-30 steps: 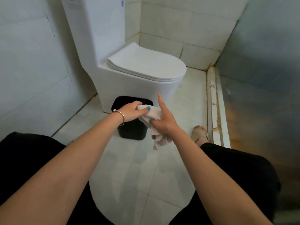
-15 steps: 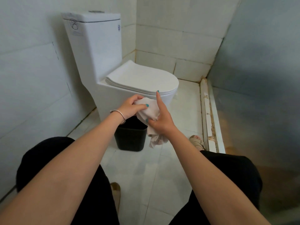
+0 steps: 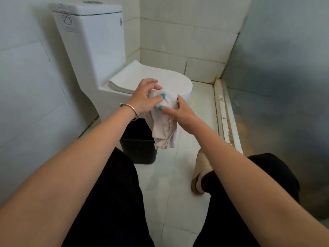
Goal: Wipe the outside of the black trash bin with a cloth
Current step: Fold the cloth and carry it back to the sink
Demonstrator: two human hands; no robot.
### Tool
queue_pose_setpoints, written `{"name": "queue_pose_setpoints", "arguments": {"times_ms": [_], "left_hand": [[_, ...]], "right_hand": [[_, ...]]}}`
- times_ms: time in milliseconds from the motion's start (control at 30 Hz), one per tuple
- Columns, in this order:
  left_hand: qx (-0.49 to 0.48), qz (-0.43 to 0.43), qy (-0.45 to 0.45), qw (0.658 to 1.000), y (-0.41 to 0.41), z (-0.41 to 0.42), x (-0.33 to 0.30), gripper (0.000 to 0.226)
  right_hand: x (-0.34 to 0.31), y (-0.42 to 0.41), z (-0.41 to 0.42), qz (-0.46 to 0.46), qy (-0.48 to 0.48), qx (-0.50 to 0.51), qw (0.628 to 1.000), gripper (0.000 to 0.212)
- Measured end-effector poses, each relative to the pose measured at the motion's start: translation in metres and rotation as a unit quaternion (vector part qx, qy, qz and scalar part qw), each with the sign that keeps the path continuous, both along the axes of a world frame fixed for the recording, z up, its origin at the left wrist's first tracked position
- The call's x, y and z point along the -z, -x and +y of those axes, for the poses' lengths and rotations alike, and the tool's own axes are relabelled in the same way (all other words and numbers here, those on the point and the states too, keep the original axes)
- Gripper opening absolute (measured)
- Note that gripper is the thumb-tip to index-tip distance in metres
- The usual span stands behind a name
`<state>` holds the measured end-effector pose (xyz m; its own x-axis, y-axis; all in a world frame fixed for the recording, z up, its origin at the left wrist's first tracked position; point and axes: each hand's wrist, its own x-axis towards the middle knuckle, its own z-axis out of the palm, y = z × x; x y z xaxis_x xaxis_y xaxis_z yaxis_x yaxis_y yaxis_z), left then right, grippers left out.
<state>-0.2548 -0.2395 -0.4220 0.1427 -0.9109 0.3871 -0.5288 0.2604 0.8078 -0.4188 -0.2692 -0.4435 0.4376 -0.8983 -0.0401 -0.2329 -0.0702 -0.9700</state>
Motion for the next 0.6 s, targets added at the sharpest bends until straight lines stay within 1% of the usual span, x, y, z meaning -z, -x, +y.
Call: {"name": "queue_pose_setpoints", "arguments": {"times_ms": [33,100,167,267,333,433,467,500,533,567,600], "left_hand": [[0.005,-0.003,0.008,1.000,-0.003,-0.001,-0.003,0.033],[0.006,0.006,0.005,1.000,-0.009,-0.003,-0.006,0.028],[0.008,0.000,0.005,1.000,-0.014,-0.004,-0.008,0.022],[0.017,-0.020,-0.008,1.000,-0.022,-0.007,-0.010,0.021],[0.016,-0.041,-0.022,0.999,-0.026,-0.012,-0.010,0.021],[-0.012,-0.106,-0.045,0.993,-0.033,-0.023,-0.008,0.015],[-0.019,-0.118,-0.063,0.991,-0.037,-0.027,-0.006,0.021],[-0.023,-0.127,-0.088,0.988,-0.042,-0.031,-0.003,0.032],[-0.028,-0.154,-0.110,0.981,-0.048,-0.036,0.001,0.046],[-0.029,-0.204,-0.125,0.970,-0.053,-0.040,0.006,0.060],[-0.032,-0.245,-0.132,0.960,-0.058,-0.045,0.011,0.070]], "right_hand": [[-0.003,-0.001,-0.004,-0.025,-0.004,0.013,1.000,0.107],[-0.011,-0.002,-0.011,-0.044,0.010,0.046,0.998,0.085],[-0.015,-0.002,-0.021,-0.043,0.030,0.051,0.997,0.061],[-0.020,-0.003,-0.031,-0.020,0.046,0.044,0.998,0.034],[-0.023,-0.006,-0.032,0.005,0.066,0.045,0.997,0.020],[-0.025,-0.013,-0.035,-0.003,0.089,0.056,0.994,0.012],[-0.025,-0.015,-0.039,-0.013,0.086,0.062,0.994,0.012],[-0.025,-0.017,-0.042,-0.021,0.083,0.068,0.994,0.012],[-0.025,-0.019,-0.047,-0.024,0.082,0.071,0.994,0.012],[-0.024,-0.021,-0.054,-0.023,0.082,0.072,0.994,0.013],[-0.023,-0.022,-0.061,-0.023,0.080,0.072,0.994,0.013]]}}
